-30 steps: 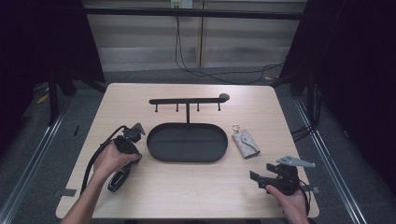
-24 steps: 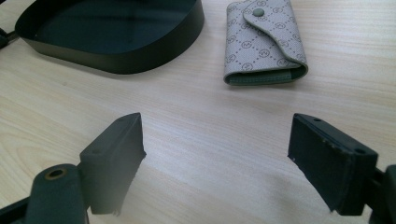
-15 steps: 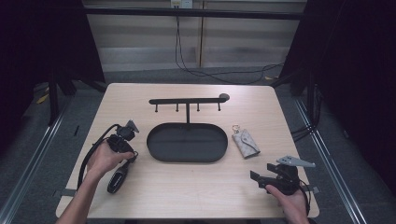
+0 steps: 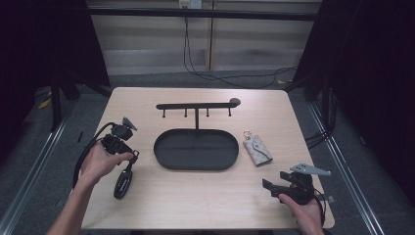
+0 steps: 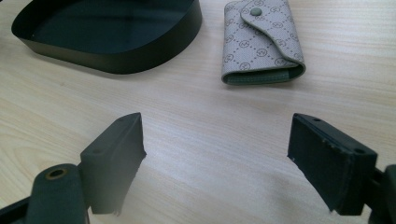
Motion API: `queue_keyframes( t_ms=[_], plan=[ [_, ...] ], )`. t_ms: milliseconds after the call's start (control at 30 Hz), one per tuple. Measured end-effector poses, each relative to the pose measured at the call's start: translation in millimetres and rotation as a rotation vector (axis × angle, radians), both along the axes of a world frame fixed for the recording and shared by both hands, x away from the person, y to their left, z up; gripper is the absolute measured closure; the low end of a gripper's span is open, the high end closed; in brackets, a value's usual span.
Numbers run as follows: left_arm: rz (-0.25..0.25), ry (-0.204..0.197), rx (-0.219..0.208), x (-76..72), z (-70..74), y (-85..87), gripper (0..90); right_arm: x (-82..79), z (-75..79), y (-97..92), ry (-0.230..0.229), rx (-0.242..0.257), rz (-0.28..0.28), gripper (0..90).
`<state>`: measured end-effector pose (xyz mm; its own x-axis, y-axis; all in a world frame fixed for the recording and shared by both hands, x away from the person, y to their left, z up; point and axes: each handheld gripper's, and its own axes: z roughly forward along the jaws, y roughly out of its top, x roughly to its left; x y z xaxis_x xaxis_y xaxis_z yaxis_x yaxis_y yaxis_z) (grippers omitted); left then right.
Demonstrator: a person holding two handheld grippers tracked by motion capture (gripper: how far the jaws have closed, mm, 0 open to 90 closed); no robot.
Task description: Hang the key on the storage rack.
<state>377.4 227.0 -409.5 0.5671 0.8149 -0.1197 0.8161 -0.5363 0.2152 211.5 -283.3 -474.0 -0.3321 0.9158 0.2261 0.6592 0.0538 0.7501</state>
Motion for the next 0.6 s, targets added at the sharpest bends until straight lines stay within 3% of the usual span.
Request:
queue_keyframes(
  t_ms=[333, 600],
  plan=[
    [-0.014, -0.030, -0.018, 1.0, 19.8, 2.0, 70.7, 0.2, -0.8, -0.2, 0.006, 0.000, -0.002, 18.7],
    [-0.014, -0.046, -0.057, -1.3, 32.0, 5.7, 70.6, 0.1, -0.9, -0.1, 0.009, -0.003, 0.001, 18.8]
  ],
)
